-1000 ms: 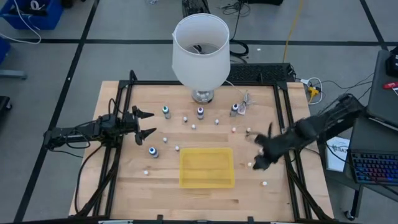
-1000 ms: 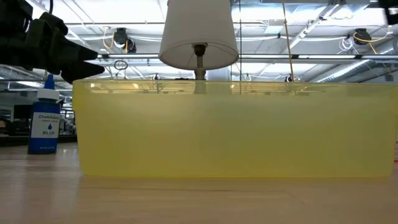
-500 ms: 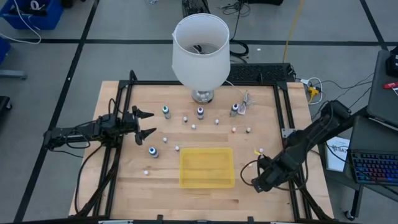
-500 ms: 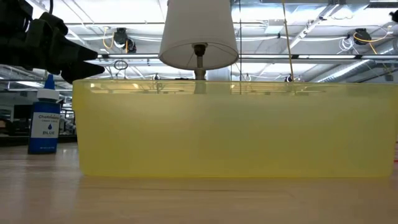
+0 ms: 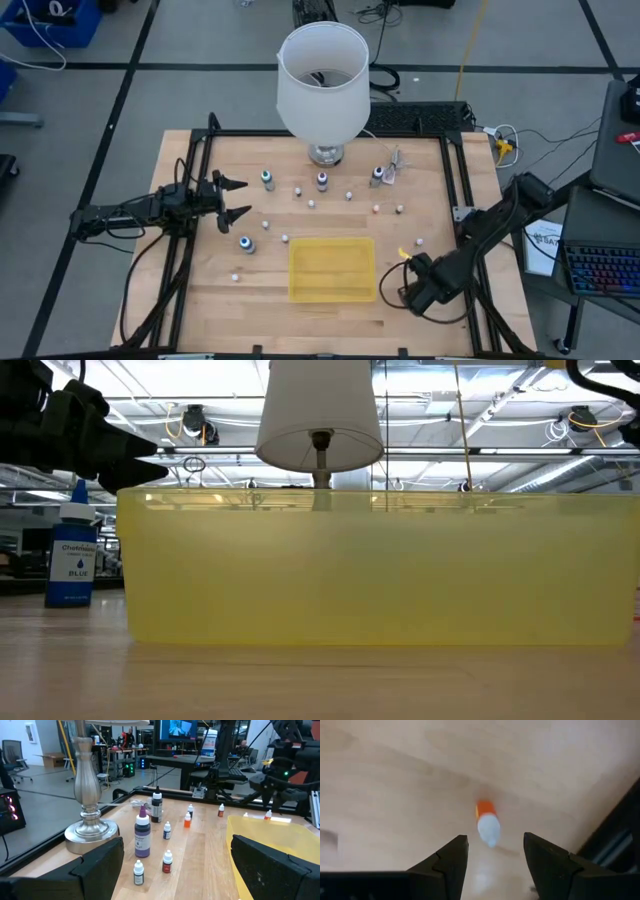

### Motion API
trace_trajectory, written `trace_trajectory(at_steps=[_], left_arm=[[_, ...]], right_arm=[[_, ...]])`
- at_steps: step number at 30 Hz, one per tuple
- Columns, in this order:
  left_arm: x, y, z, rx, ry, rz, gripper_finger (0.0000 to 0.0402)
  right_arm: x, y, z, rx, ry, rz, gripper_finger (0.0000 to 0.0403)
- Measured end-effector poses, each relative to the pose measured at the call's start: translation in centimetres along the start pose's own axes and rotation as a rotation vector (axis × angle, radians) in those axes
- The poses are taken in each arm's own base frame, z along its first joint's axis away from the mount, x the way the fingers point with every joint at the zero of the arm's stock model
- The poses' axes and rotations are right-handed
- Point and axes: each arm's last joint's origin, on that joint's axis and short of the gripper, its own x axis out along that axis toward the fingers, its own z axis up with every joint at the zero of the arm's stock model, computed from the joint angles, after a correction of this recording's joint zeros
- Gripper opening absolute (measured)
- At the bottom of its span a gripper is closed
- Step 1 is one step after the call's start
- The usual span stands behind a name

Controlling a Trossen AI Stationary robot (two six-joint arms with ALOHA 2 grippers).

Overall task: Pick & Place food coloring
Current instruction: Put the bottom right small orange food coloring bottle into the transparent bin

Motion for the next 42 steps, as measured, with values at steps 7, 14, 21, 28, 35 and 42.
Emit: trace_trajectory(at_steps=[7, 14, 21, 28, 35, 42], left_arm=[[0.0, 0.0, 0.0, 0.000, 0.000, 0.000, 0.0365], [0.0, 0.0, 0.0, 0.000, 0.000, 0.000, 0.0365], [0.0, 0.0, 0.0, 0.000, 0.000, 0.000, 0.0365], [0.0, 0.0, 0.0, 0.000, 0.000, 0.000, 0.0365], [0.0, 0.0, 0.0, 0.000, 0.000, 0.001, 0.0365], [0.0, 0.0, 0.0, 0.000, 0.000, 0.000, 0.0365]], right_arm=[[1.3, 0.3, -0.5, 0.002, -0.074, -0.028, 0.0180], [2.4, 0.4, -1.0, -0.008, -0.108, -0.061, 0.0180], [3.1, 0.6, -1.4, -0.003, -0.135, -0.060, 0.0180], [3.2, 0.7, -1.6, -0.010, -0.173, -0.027, 0.0180], [3.2, 0.8, -1.7, -0.010, -0.166, -0.016, 0.0180], [3.3, 0.5, -2.3, 0.019, -0.142, -0.020, 0.0180]])
